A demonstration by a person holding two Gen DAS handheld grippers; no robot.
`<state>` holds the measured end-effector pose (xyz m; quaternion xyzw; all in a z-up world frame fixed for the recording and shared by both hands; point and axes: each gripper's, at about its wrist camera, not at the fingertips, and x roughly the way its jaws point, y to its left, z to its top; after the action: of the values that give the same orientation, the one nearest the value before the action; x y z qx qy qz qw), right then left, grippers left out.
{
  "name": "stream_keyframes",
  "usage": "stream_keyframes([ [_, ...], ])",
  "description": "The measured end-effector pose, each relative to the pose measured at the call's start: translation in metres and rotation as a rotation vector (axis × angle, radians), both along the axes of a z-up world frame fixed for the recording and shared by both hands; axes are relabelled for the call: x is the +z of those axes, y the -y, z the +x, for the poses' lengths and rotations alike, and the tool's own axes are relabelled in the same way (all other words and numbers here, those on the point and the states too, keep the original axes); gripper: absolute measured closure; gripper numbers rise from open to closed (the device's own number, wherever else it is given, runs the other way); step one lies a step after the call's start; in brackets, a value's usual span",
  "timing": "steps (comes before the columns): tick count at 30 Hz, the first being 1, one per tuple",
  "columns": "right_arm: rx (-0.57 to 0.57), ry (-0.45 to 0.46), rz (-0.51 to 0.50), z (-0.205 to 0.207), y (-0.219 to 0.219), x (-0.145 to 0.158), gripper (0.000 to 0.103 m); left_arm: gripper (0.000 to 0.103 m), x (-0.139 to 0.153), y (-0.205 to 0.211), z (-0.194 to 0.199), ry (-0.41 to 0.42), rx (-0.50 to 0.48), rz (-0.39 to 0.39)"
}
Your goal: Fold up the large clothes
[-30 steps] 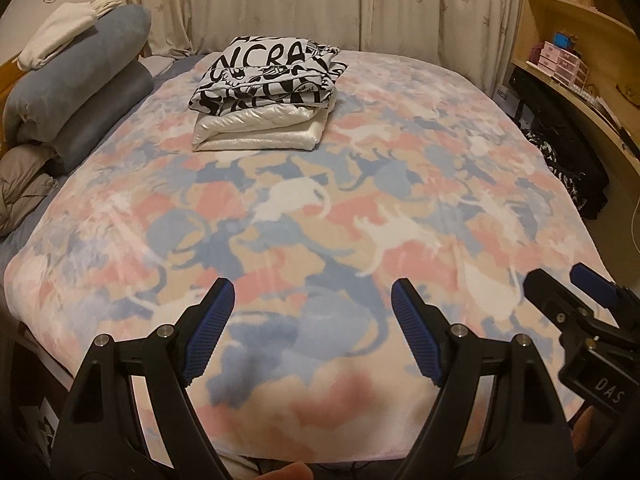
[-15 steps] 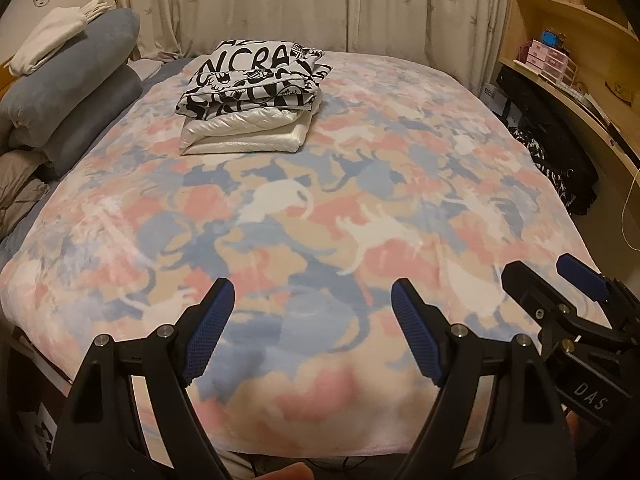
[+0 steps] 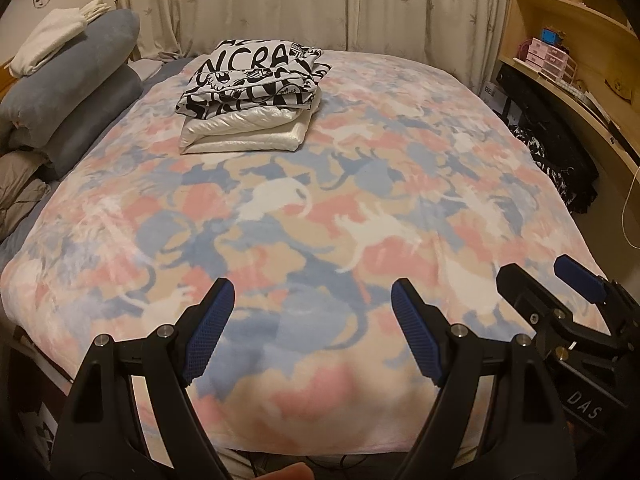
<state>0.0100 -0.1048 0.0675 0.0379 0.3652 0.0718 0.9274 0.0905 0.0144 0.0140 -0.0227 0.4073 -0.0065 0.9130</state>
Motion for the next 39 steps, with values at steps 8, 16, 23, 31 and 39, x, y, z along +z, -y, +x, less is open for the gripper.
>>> stream_keyframes([
  [8,0.001,0.001,0.002,-0.0004,0.0007,0.0000,0.015,0.024,-0.0015,0.0012,-0.0004,0.001,0.002,0.005],
  [16,0.000,0.001,0.002,-0.0006,-0.0002,-0.0005,0.015,0.024,-0.0028,0.0001,-0.0010,-0.002,0.001,0.006],
  [23,0.001,-0.004,0.005,-0.0008,0.0001,-0.0015,0.015,0.024,-0.0051,-0.0040,-0.0043,-0.007,0.007,0.007],
  [31,0.000,-0.006,0.006,-0.0023,-0.0010,-0.0021,0.015,0.024,-0.0056,-0.0034,-0.0034,-0.008,0.006,0.005],
  [39,-0.001,-0.007,0.006,-0.0029,-0.0026,-0.0042,0.015,0.024,-0.0067,-0.0044,-0.0040,-0.008,0.007,0.009],
])
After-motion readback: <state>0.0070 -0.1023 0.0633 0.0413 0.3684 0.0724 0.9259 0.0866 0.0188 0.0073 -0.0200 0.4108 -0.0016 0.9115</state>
